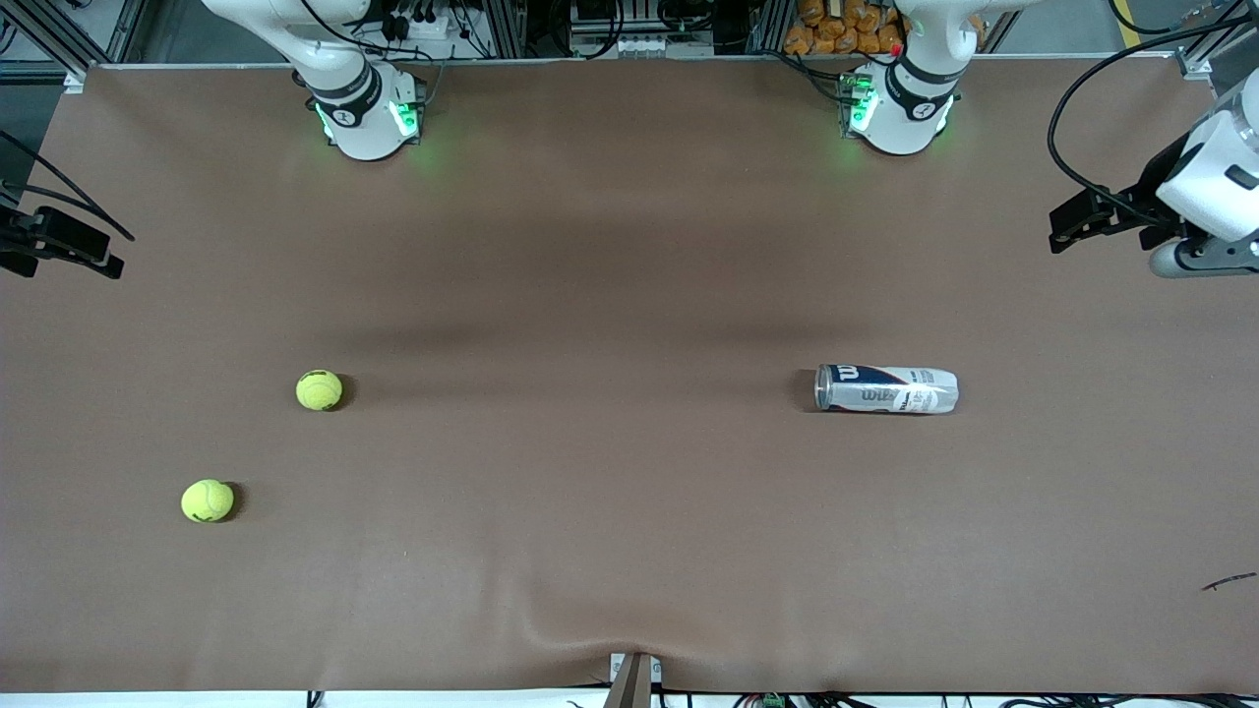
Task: Insert tennis ball vertically with right arm
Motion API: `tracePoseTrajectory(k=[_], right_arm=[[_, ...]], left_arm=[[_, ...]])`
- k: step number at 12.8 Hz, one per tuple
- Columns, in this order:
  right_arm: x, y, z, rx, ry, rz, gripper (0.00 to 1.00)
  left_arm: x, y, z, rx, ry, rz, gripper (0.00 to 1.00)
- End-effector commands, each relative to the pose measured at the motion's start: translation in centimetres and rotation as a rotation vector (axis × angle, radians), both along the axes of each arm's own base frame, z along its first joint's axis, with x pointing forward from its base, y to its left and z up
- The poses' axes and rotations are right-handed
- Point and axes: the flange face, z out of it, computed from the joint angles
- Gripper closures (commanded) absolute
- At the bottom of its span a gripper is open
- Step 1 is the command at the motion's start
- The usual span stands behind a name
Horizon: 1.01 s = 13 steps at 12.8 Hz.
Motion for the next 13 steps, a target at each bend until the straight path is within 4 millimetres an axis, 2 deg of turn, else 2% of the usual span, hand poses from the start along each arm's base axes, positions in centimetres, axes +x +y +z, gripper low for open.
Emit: tracePoseTrajectory(k=[1,3,4,5,8,9,11,12,13], right_arm=[[0.1,0.1,0.3,0.013,-0.009,-0.005,0.00],[0.2,0.8,0.2,0.001,-0.006,0.006,0.00],[0.6,0.7,-0.7,0.011,0.012,0.004,0.00],[2.0,0.9,-3.4,0.020,0.060,0.012,0.00],[2.1,0.6,-3.7,0.021,0.063,0.009,0.00],[2.1,0.5,-3.7,0.019,0.063,0.007,0.00],[2.4,0.5,-4.2,0.021,0.071,0.007,0.00],[2.4,0.6,-4.2,0.021,0.071,0.009,0.00],[2.4,0.6,-4.3,0.021,0.072,0.009,0.00]], left_arm=[[1.4,-0.1,-2.7,-0.003,0.061,-0.180,0.00],[2.7,-0.1,-4.7,-0.020,0.075,-0.264,0.00],[3.3,-0.5,-5.9,-0.030,0.077,-0.327,0.00],[3.6,-0.7,-7.1,-0.037,0.071,-0.393,0.00],[3.8,-1.9,-10.7,-0.052,0.054,-0.562,0.00],[3.8,-2.9,-12.3,-0.053,0.062,-0.593,0.00],[3.8,-6.1,-15.3,0.102,0.101,-0.726,0.00],[4.0,-7.7,-17.4,0.152,0.140,-0.785,0.00],[4.5,-8.6,-19.1,0.171,0.156,-0.825,0.00]])
